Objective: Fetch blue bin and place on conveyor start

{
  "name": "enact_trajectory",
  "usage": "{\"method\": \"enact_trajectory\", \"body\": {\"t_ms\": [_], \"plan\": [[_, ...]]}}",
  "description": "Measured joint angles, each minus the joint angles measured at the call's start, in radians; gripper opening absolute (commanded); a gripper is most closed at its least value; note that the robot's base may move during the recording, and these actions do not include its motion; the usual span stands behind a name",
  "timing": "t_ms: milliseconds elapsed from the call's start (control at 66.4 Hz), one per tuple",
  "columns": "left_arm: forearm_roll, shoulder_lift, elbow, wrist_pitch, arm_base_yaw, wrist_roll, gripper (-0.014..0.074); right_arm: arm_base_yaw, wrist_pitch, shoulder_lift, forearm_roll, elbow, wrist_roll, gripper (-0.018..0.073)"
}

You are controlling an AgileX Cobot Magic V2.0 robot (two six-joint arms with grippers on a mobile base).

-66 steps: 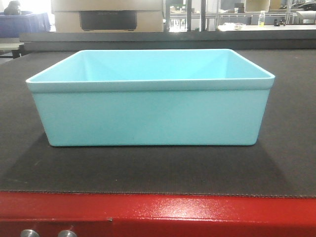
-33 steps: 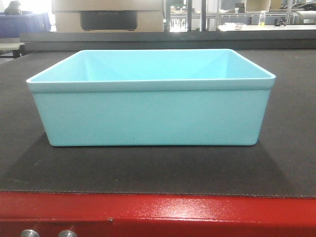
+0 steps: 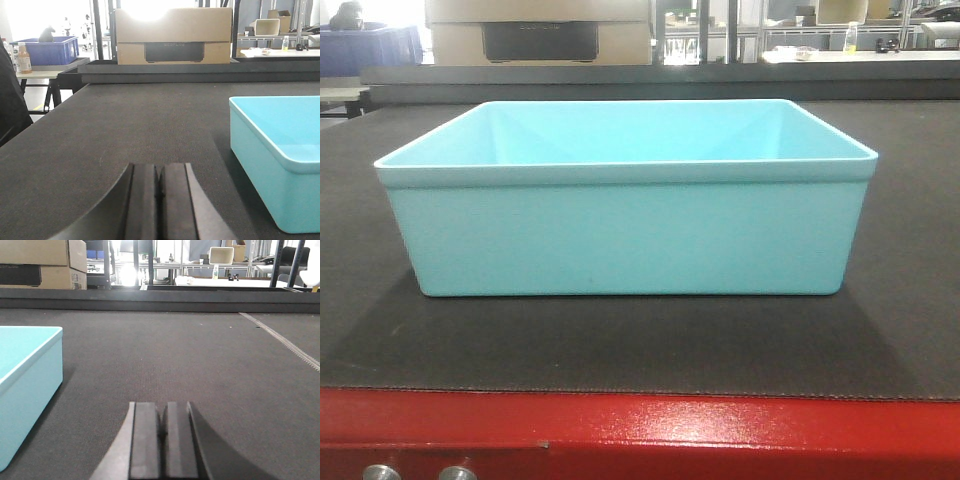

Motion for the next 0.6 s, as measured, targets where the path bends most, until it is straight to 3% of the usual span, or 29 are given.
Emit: {"method": "enact_trajectory", "body": {"t_ms": [602], "plan": [[0.0,0.0,0.0,-0.001,0.0,0.0,-0.0111,0.0,0.002,0.0,0.0,0.0,0.0,-0.0162]]}}
